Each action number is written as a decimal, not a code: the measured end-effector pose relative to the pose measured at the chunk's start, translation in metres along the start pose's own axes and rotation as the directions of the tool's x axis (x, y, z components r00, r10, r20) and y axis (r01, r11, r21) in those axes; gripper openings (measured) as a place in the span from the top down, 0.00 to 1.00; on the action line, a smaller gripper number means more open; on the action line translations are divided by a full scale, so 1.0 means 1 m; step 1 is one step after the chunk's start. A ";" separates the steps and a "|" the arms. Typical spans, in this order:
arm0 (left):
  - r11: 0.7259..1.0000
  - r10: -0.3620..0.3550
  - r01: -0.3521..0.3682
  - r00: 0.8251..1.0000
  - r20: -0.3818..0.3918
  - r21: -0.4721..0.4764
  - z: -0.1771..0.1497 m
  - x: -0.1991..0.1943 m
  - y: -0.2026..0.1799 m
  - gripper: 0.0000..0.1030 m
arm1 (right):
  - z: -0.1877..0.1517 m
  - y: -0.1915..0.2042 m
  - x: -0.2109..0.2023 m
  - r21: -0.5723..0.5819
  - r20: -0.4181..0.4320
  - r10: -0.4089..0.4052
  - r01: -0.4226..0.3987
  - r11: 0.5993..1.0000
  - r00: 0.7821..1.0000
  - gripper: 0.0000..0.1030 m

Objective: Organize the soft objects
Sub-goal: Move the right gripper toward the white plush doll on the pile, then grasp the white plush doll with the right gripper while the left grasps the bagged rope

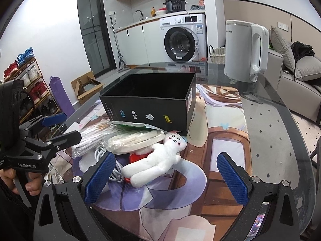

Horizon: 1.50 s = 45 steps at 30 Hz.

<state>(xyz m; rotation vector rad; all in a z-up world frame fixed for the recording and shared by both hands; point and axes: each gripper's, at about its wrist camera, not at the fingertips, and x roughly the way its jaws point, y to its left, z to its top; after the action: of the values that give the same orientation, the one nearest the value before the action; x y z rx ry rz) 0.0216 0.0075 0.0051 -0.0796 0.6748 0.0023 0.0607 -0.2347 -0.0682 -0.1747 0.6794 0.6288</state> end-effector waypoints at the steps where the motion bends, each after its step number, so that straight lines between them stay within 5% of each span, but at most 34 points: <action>1: 1.000 -0.004 0.004 1.000 -0.003 0.003 0.000 0.001 0.000 0.00 | 0.001 -0.001 0.001 0.000 -0.006 -0.002 0.002 1.000 1.000 0.00; 20: 0.997 -0.070 0.073 0.993 -0.092 0.025 0.000 0.032 -0.001 0.01 | -0.008 -0.036 0.036 0.113 -0.143 0.001 0.016 0.993 0.990 0.01; 30: 0.994 -0.107 0.107 0.988 -0.115 0.000 -0.001 0.040 0.001 0.03 | -0.004 -0.035 0.044 0.114 -0.147 0.059 -0.043 0.993 0.987 0.24; 40: 0.994 -0.113 0.111 0.986 -0.125 -0.023 -0.001 0.043 0.005 0.05 | -0.005 -0.030 0.044 0.101 -0.146 0.073 -0.059 0.993 0.987 0.28; 45: 0.989 -0.143 0.138 0.981 -0.130 -0.047 -0.001 0.044 0.007 0.18 | -0.007 -0.031 0.042 0.108 -0.139 0.116 -0.102 0.989 0.984 0.40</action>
<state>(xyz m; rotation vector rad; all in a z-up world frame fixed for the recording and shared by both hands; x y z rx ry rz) 0.0552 0.0136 -0.0241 -0.1652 0.8010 -0.1271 0.1011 -0.2419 -0.1015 -0.0906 0.8633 0.6897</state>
